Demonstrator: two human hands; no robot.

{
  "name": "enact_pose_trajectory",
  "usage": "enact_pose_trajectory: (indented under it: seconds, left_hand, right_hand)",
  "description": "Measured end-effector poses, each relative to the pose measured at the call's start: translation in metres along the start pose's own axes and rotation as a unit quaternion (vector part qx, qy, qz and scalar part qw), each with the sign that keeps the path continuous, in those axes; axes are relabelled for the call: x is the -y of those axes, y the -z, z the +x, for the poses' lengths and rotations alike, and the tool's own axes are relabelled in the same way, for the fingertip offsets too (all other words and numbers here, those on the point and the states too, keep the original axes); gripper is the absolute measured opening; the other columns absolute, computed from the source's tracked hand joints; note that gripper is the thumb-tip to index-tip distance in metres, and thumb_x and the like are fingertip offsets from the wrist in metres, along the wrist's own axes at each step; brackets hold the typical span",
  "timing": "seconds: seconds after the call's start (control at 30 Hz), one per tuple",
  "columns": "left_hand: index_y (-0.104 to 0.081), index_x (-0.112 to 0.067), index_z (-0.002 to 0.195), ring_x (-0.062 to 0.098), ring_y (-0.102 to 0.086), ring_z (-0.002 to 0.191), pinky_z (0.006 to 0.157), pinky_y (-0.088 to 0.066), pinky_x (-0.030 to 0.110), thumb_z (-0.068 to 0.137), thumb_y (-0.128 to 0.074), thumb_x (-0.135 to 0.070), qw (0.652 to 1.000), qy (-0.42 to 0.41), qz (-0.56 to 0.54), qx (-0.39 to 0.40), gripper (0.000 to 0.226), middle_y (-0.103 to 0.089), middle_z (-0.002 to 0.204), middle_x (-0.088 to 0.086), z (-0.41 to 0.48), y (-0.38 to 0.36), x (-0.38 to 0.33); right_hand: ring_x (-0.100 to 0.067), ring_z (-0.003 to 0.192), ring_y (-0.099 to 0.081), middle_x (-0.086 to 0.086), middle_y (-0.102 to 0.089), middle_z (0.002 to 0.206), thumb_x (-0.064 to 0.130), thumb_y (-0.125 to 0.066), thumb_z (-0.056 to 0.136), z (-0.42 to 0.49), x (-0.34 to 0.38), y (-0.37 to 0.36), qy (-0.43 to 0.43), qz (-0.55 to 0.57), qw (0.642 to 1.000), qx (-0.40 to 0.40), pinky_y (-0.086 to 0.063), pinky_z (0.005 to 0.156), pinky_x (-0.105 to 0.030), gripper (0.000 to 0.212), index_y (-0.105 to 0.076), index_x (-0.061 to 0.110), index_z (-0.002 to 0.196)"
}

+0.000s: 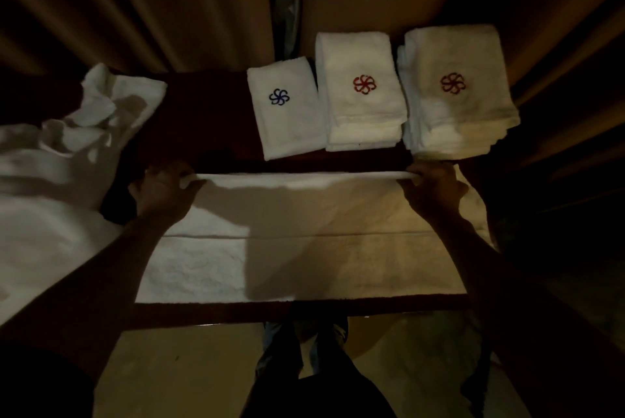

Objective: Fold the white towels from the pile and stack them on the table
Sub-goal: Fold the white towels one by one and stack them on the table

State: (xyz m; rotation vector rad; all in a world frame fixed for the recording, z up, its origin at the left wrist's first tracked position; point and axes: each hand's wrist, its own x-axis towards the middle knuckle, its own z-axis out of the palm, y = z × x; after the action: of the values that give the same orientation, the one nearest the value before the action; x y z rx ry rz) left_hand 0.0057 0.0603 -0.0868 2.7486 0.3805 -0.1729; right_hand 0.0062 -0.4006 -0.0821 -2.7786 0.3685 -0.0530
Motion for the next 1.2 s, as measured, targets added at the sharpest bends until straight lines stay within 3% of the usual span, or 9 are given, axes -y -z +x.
enact_pose_trajectory:
  seconds: [0.17, 0.3, 0.43, 0.5, 0.63, 0.73, 0.87, 1.03, 1.2]
  left_hand:
    - [-0.057, -0.029, 0.086, 0.040, -0.055, 0.107, 0.091, -0.042, 0.063, 0.083, -0.074, -0.042, 0.999, -0.016, 0.001, -0.034, 0.022, -0.063, 0.104, 0.009, 0.009, 0.020, -0.008]
    - [-0.061, -0.026, 0.090, 0.038, -0.057, 0.104, 0.093, -0.040, 0.058, 0.083, -0.074, -0.040, 0.997, -0.018, 0.016, -0.069, 0.020, -0.064, 0.100, 0.005, 0.020, 0.034, -0.013]
    - [-0.059, -0.026, 0.086, 0.036, -0.061, 0.096, 0.088, -0.045, 0.057, 0.080, -0.074, -0.042, 0.994, -0.064, 0.064, -0.062, 0.023, -0.063, 0.094, 0.002, 0.015, 0.032, -0.002]
    - [-0.062, -0.026, 0.082, 0.036, -0.061, 0.096, 0.088, -0.043, 0.057, 0.078, -0.078, -0.038, 0.991, -0.075, 0.098, -0.045, 0.021, -0.064, 0.093, 0.002, 0.004, 0.029, 0.003]
    - [-0.065, -0.021, 0.083, 0.035, -0.061, 0.093, 0.082, -0.048, 0.057, 0.075, -0.082, -0.034, 0.983, -0.105, 0.152, -0.018, 0.023, -0.064, 0.092, 0.002, -0.016, 0.020, 0.022]
    - [-0.065, -0.020, 0.087, 0.038, -0.061, 0.092, 0.081, -0.047, 0.054, 0.078, -0.081, -0.032, 0.985, -0.086, 0.148, -0.003, 0.022, -0.065, 0.092, 0.006, -0.028, 0.016, 0.032]
    - [-0.069, -0.010, 0.090, 0.042, -0.064, 0.085, 0.069, -0.052, 0.051, 0.080, -0.079, -0.018, 0.986, -0.079, 0.141, -0.028, 0.017, -0.068, 0.094, 0.016, -0.045, 0.017, 0.034]
    - [-0.066, -0.003, 0.091, 0.045, -0.061, 0.080, 0.064, -0.050, 0.047, 0.081, -0.073, -0.006, 0.985, -0.092, 0.144, -0.033, 0.013, -0.064, 0.095, 0.022, -0.056, 0.010, 0.048]
    - [-0.063, -0.002, 0.086, 0.043, -0.059, 0.069, 0.059, -0.052, 0.048, 0.074, -0.072, 0.005, 0.984, -0.103, 0.142, -0.004, 0.017, -0.059, 0.083, 0.022, -0.065, -0.004, 0.060]
  right_hand:
    - [-0.031, 0.101, -0.062, 0.000, -0.068, 0.104, 0.048, -0.053, 0.088, 0.015, 0.010, 0.019, 0.036, -0.040, 0.998, 0.010, -0.052, 0.082, -0.045, 0.034, -0.071, 0.023, 0.101]
    - [-0.037, 0.092, -0.063, -0.006, -0.069, 0.090, 0.043, -0.073, 0.081, 0.024, 0.019, 0.028, 0.049, -0.086, 0.994, -0.053, -0.044, 0.069, -0.038, 0.025, -0.071, 0.019, 0.090]
    - [-0.039, 0.093, -0.063, -0.012, -0.069, 0.092, 0.049, -0.079, 0.076, 0.016, 0.015, 0.026, 0.037, -0.178, 0.983, 0.015, -0.050, 0.077, -0.046, 0.040, -0.073, 0.014, 0.094]
    - [-0.042, 0.097, -0.061, -0.015, -0.069, 0.095, 0.046, -0.081, 0.075, 0.006, 0.008, 0.024, 0.022, -0.196, 0.979, 0.055, -0.049, 0.082, -0.051, 0.041, -0.072, 0.011, 0.093]
    - [-0.046, 0.100, -0.059, -0.018, -0.067, 0.094, 0.019, -0.083, 0.070, -0.020, -0.021, 0.023, 0.014, -0.221, 0.972, 0.074, -0.047, 0.085, -0.057, 0.029, -0.070, 0.006, 0.093]
    - [-0.042, 0.111, -0.053, -0.014, -0.064, 0.109, 0.021, -0.069, 0.084, -0.027, -0.035, 0.030, -0.030, -0.215, 0.971, 0.102, -0.041, 0.094, -0.053, 0.024, -0.067, 0.012, 0.106]
    - [-0.037, 0.119, -0.048, -0.011, -0.061, 0.118, 0.020, -0.062, 0.087, -0.042, -0.045, 0.036, -0.050, -0.236, 0.964, 0.113, -0.040, 0.098, -0.052, 0.028, -0.062, 0.016, 0.116]
    - [-0.037, 0.118, -0.049, -0.015, -0.058, 0.120, 0.022, -0.058, 0.091, -0.063, -0.066, 0.037, -0.064, -0.255, 0.959, 0.102, -0.043, 0.096, -0.051, 0.028, -0.059, 0.013, 0.118]
    - [-0.040, 0.117, -0.046, -0.016, -0.056, 0.117, 0.023, -0.058, 0.092, -0.071, -0.083, 0.033, -0.077, -0.257, 0.958, 0.105, -0.045, 0.092, -0.050, 0.024, -0.059, 0.010, 0.111]
